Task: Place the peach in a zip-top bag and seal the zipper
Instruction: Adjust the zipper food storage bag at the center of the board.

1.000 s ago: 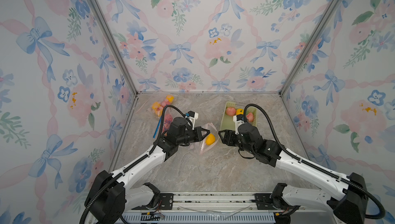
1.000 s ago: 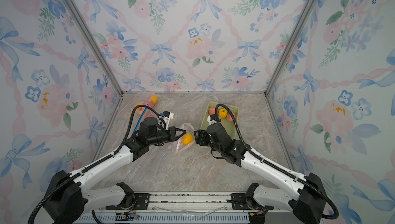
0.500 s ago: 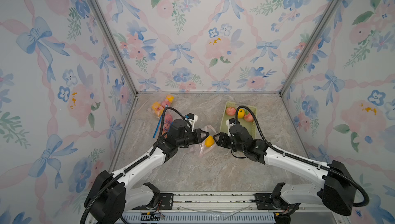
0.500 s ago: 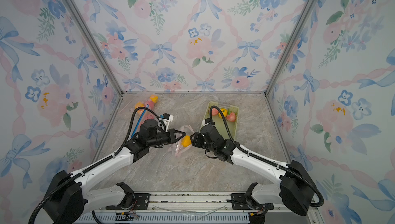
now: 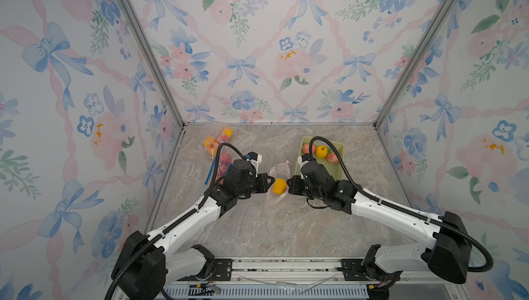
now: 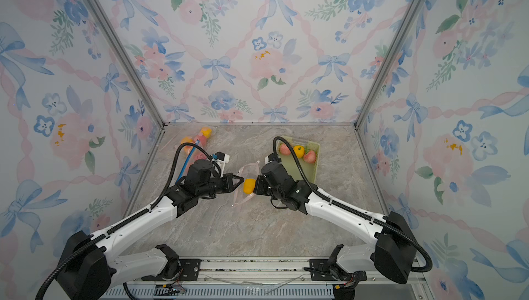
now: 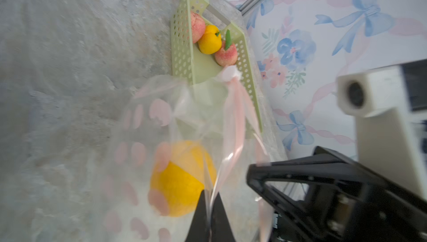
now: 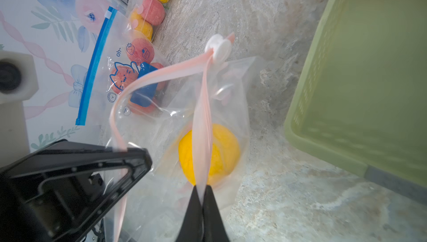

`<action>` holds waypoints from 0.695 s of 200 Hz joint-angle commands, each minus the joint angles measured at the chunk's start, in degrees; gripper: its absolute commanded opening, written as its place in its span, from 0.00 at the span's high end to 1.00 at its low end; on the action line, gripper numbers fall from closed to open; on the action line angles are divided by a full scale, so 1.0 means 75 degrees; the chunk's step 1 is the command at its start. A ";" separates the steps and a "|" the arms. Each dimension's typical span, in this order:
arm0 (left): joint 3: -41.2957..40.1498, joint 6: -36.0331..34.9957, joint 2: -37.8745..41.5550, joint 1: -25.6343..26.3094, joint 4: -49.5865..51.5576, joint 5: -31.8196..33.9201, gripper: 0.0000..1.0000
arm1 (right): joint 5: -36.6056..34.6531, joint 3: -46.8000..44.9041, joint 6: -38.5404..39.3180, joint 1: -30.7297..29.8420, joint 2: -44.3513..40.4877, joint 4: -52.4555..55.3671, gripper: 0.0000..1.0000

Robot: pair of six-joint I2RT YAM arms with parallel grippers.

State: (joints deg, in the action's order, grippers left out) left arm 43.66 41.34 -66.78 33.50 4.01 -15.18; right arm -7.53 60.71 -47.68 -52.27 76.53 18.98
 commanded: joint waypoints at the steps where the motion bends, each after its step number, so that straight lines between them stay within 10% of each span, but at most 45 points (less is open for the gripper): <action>1: 0.0359 -0.1226 0.0198 -0.0021 0.1468 0.1751 1.00 | -0.1095 0.0937 0.0700 -0.0297 0.0149 0.2060 1.00; 73: 0.1252 -0.2602 0.0032 -0.0024 0.3128 0.3362 1.00 | -0.2735 0.3612 0.1374 -0.0843 0.1476 0.5464 1.00; 139: 0.1396 -0.3121 0.0288 -0.0029 0.3285 0.3716 1.00 | -0.2324 0.3136 0.1455 -0.0759 0.1540 0.4627 1.00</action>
State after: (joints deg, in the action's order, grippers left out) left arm 53.63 21.69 -65.65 33.52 26.22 7.53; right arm -23.59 85.58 -37.43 -58.24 87.66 52.23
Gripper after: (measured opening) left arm 0.047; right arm 0.046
